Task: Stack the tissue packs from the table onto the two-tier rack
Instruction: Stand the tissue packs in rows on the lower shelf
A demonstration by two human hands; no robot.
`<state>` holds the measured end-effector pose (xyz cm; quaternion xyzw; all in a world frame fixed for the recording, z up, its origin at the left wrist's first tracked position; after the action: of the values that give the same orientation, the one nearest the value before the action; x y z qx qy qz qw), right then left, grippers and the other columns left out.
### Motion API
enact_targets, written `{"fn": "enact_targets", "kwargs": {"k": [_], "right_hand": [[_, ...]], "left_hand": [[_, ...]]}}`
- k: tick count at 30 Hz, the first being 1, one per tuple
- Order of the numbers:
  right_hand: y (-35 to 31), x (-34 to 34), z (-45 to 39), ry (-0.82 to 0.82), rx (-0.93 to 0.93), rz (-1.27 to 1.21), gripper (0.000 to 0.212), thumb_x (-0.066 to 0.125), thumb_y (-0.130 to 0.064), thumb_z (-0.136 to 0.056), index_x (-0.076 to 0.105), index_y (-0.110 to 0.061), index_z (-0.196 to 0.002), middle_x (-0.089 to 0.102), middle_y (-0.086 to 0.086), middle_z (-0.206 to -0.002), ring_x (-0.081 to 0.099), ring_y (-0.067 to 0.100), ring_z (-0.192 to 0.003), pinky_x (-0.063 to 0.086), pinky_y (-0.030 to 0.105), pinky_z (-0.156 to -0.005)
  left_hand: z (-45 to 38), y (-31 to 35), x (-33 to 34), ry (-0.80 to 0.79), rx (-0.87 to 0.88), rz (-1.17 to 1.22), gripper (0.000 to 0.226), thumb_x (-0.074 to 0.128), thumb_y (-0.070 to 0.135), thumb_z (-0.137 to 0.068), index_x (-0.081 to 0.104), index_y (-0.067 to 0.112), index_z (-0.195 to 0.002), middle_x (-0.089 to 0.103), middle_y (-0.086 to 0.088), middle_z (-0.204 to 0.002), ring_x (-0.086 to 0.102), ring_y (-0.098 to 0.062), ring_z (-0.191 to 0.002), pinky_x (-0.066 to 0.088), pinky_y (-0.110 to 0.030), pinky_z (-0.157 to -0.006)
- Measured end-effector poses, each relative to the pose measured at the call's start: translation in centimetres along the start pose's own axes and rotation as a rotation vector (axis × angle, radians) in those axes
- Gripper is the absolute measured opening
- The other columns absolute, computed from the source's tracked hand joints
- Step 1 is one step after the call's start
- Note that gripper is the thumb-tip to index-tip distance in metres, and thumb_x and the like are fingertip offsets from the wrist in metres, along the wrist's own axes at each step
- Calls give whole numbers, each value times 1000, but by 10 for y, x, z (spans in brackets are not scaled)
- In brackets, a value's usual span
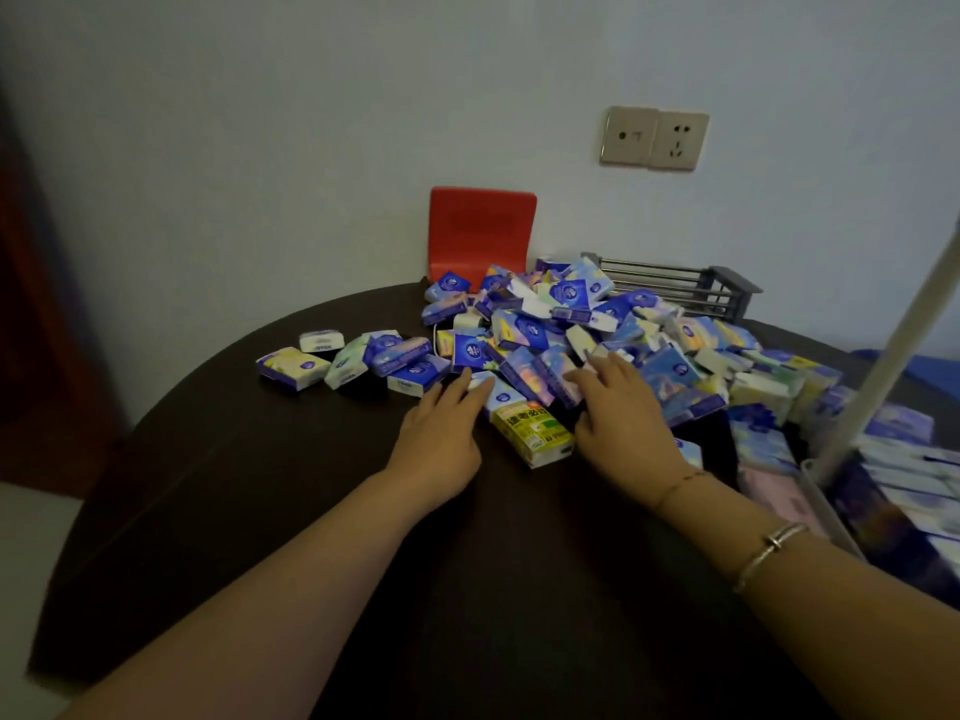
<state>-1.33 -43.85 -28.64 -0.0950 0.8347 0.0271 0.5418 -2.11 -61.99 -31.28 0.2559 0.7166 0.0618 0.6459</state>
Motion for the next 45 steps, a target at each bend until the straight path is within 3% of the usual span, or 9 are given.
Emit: {"fn": "enact_targets", "kwargs": {"k": [5,13,19,27,30,35,37,40,45], "right_hand": [[17,9,-13,-15,45,37,62,52,-6,-85,32,-17,-143,15,8,-157,4,31,-146,14,45,-116],[34,1,-6,29,110,-43,51,57,3,-76,46,-9,-124,38,15,-129,33,35,-119,37,40,-91],[51,0,5,-26,174,9,37,54,-7,-85,54,-10,-122,44,15,-118,41,35,-110,42,42,-87],[44,-22,39,149,207,-333,32,56,-6,-84,62,-10,-116,55,12,-112,49,26,-106,38,29,-87],[36,-30,61,196,194,-435,30,59,-11,-85,63,-15,-115,57,9,-110,52,18,-97,35,20,-80],[16,-41,99,195,164,-671,27,65,-11,-85,63,-23,-109,57,0,-104,54,5,-82,47,14,-76],[12,-39,108,173,165,-721,27,66,-11,-83,64,-25,-106,60,-1,-104,58,8,-86,51,25,-83],[12,-35,117,106,173,-751,31,67,-13,-82,64,-25,-110,61,-2,-107,59,8,-90,49,20,-83],[11,-32,128,-29,83,-823,49,60,2,-80,57,-28,-119,56,-1,-117,55,8,-107,42,15,-94]], "left_hand": [[-23,-5,3,-72,29,-135,73,44,10,-94,8,39,-150,-6,7,-160,-5,-24,-147,5,-48,-119],[-3,-8,-1,61,50,-82,39,52,18,-92,40,18,-128,25,-1,-155,14,-21,-146,18,-45,-118],[25,5,-21,45,79,-174,24,57,28,-85,38,25,-100,50,3,-107,46,-17,-103,32,-35,-101],[53,8,-18,-32,-24,-232,66,57,52,-83,32,27,-139,35,-2,-133,32,-24,-121,28,-36,-103],[63,20,-21,51,-101,-21,61,63,47,-81,39,24,-131,37,-2,-129,35,-24,-118,35,-35,-97],[78,61,-9,9,-182,768,38,62,30,-89,40,20,-118,51,0,-119,54,-5,-94,43,-18,-70],[82,74,3,-14,-148,892,43,59,27,-91,35,21,-127,53,0,-122,57,-4,-92,43,-16,-68],[89,85,19,13,-46,958,52,56,20,-94,26,26,-136,55,-1,-124,62,3,-80,47,-11,-66],[95,87,28,-5,131,964,72,58,25,-93,12,38,-147,43,25,-128,52,3,-115,43,-19,-98]]}}
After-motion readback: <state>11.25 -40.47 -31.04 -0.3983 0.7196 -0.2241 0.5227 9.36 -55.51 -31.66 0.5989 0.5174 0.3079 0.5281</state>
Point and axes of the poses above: each hand's wrist, its own z-axis away from the middle knuckle, its own x-axis out of the palm, y = z × x, the point moved 3 cm from there along -z, towards the middle knuckle
